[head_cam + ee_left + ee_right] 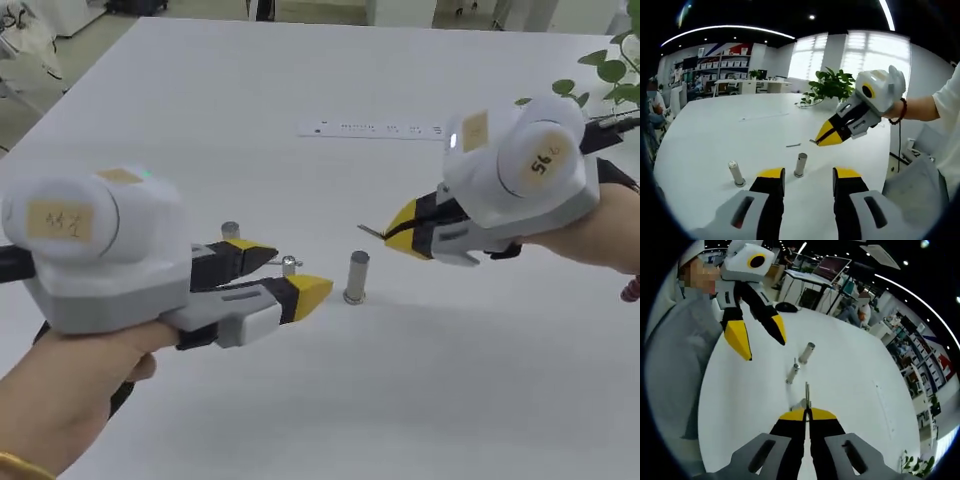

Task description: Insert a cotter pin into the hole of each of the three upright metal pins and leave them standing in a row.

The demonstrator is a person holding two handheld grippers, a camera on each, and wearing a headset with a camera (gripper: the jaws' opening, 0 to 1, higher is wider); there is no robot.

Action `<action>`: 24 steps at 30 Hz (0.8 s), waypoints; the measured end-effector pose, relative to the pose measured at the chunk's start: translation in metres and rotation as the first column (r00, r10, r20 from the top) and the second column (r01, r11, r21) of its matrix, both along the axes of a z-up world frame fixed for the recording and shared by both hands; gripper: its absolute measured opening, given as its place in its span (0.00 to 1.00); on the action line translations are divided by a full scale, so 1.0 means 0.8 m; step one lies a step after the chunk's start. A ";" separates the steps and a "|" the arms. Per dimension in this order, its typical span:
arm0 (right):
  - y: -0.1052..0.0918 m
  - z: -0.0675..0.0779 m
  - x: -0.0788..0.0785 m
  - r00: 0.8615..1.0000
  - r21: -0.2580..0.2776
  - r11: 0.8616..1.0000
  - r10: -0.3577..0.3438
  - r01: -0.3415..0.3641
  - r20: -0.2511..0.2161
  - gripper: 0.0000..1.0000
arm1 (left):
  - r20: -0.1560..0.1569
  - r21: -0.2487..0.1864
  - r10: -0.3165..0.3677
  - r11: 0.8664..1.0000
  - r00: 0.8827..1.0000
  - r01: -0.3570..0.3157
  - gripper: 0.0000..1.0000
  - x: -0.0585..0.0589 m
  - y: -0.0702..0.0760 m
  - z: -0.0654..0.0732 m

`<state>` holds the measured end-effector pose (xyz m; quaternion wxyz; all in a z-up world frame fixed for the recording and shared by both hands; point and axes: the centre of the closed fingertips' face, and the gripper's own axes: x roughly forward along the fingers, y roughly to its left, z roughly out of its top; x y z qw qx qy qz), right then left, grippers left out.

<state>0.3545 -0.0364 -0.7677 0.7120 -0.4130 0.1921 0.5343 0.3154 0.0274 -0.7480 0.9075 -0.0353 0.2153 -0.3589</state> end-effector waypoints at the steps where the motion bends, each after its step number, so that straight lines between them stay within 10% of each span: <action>1: 0.002 0.000 -0.003 1.000 0.000 1.000 0.008 -0.008 0.004 0.02 | -0.005 -0.007 -0.002 1.000 1.000 0.002 0.35 -0.001 -0.001 0.000; 24: 0.048 0.006 -0.058 0.987 0.026 0.987 0.158 -0.158 0.028 0.02 | -0.086 -0.119 -0.024 0.993 0.996 0.013 0.16 -0.009 -0.022 0.001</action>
